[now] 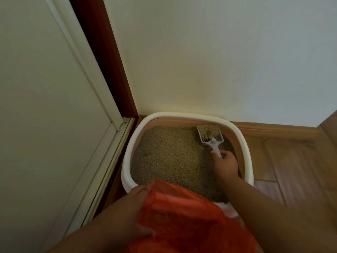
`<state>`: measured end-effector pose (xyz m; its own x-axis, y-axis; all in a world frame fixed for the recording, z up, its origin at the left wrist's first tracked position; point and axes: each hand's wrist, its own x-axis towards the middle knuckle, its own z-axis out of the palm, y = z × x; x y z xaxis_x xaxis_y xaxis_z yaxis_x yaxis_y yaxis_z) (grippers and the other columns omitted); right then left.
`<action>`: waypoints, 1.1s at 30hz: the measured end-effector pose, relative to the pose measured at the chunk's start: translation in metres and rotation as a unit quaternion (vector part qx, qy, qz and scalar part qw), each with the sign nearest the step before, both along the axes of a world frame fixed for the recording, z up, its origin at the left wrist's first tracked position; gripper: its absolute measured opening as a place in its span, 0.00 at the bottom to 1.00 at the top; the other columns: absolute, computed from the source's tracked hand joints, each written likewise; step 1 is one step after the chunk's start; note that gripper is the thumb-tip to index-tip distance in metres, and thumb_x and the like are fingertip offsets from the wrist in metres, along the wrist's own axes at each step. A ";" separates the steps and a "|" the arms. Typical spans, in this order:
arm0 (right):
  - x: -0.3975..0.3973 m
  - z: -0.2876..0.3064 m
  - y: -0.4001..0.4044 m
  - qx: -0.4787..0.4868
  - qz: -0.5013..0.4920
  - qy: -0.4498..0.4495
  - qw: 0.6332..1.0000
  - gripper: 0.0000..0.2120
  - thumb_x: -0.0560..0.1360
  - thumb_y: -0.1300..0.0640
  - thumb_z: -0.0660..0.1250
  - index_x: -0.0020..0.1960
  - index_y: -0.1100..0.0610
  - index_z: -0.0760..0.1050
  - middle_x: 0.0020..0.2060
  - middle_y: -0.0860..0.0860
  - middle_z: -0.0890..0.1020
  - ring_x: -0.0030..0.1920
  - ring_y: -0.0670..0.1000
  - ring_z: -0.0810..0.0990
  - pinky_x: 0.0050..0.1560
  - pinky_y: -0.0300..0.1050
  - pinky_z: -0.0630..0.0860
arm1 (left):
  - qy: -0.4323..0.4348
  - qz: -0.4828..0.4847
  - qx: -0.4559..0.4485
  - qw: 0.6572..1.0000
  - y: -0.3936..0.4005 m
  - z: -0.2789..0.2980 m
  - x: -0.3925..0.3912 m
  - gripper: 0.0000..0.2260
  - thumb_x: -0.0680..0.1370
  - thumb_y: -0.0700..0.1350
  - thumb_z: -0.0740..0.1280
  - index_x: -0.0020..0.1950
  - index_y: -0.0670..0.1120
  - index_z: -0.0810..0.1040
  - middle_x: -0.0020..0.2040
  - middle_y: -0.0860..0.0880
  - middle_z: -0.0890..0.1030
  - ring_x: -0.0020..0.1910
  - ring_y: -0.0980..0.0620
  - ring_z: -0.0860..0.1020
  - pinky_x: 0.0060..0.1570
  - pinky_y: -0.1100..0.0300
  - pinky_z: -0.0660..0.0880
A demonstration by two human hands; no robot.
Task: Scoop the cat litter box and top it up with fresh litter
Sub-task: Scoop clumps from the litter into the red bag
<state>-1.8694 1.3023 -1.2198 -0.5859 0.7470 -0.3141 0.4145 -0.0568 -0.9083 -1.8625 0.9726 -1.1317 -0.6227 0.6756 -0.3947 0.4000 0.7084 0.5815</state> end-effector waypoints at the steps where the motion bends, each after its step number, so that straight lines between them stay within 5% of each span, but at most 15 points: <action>1: 0.004 0.005 0.000 0.006 0.014 -0.005 1.000 0.13 0.79 0.51 0.70 0.59 0.57 0.76 0.45 0.51 0.81 0.42 0.49 0.80 0.35 0.44 0.72 | 0.000 0.005 -0.002 1.000 0.000 0.001 0.001 0.54 0.66 0.63 0.78 0.74 0.75 0.38 0.65 0.82 0.51 0.60 0.82 0.61 0.55 0.84 0.61; 5: 0.015 0.041 0.008 0.045 0.096 -0.012 0.994 0.12 0.78 0.50 0.71 0.57 0.56 0.77 0.45 0.53 0.83 0.41 0.51 0.81 0.37 0.46 0.76 | 0.015 0.009 -0.011 1.000 0.001 0.004 0.004 0.57 0.67 0.61 0.79 0.80 0.64 0.39 0.69 0.74 0.51 0.69 0.69 0.63 0.65 0.75 0.62; 10: 0.034 0.088 0.011 0.092 0.188 -0.024 0.978 0.08 0.78 0.51 0.71 0.52 0.53 0.76 0.43 0.51 0.82 0.38 0.50 0.79 0.34 0.42 0.71 | 0.028 0.011 -0.014 0.999 0.007 0.009 0.006 0.57 0.66 0.61 0.79 0.81 0.64 0.41 0.77 0.68 0.54 0.72 0.64 0.65 0.69 0.68 0.65; 15: 0.061 0.076 0.001 0.059 0.208 -0.023 0.976 0.08 0.77 0.51 0.73 0.51 0.52 0.77 0.45 0.51 0.83 0.41 0.50 0.81 0.35 0.43 0.74 | 0.046 -0.002 -0.032 0.998 0.011 0.016 0.010 0.57 0.66 0.61 0.79 0.81 0.63 0.40 0.78 0.64 0.54 0.73 0.60 0.64 0.72 0.60 0.66; 20: 0.087 0.060 0.004 0.077 0.210 -0.068 0.972 0.08 0.77 0.49 0.73 0.50 0.51 0.77 0.44 0.52 0.83 0.42 0.52 0.83 0.35 0.48 0.79 | 0.049 -0.013 -0.055 0.997 0.008 0.017 0.015 0.58 0.67 0.61 0.79 0.82 0.61 0.39 0.80 0.61 0.53 0.75 0.59 0.62 0.73 0.62 0.64; 23: 0.097 0.063 0.013 0.117 0.225 -0.059 0.965 0.08 0.76 0.50 0.74 0.49 0.51 0.77 0.42 0.51 0.84 0.42 0.52 0.84 0.44 0.55 0.83 | 0.054 -0.016 -0.060 0.997 0.014 0.020 0.018 0.58 0.68 0.59 0.79 0.82 0.60 0.38 0.80 0.60 0.54 0.75 0.59 0.62 0.71 0.65 0.62; 29: 0.110 0.066 0.022 0.139 0.245 -0.070 0.957 0.06 0.76 0.51 0.74 0.50 0.51 0.78 0.44 0.49 0.83 0.44 0.49 0.83 0.45 0.49 0.82 | 0.062 -0.024 -0.064 0.996 0.024 0.023 0.021 0.58 0.68 0.59 0.79 0.81 0.61 0.38 0.80 0.59 0.53 0.76 0.57 0.61 0.73 0.60 0.63; 33: 0.112 0.068 0.025 0.133 0.234 -0.069 0.961 0.07 0.76 0.51 0.74 0.50 0.51 0.78 0.44 0.49 0.83 0.45 0.49 0.83 0.49 0.54 0.82 | 0.059 -0.026 -0.068 0.996 0.024 0.023 0.022 0.58 0.67 0.60 0.79 0.81 0.61 0.38 0.80 0.59 0.53 0.76 0.56 0.62 0.74 0.56 0.65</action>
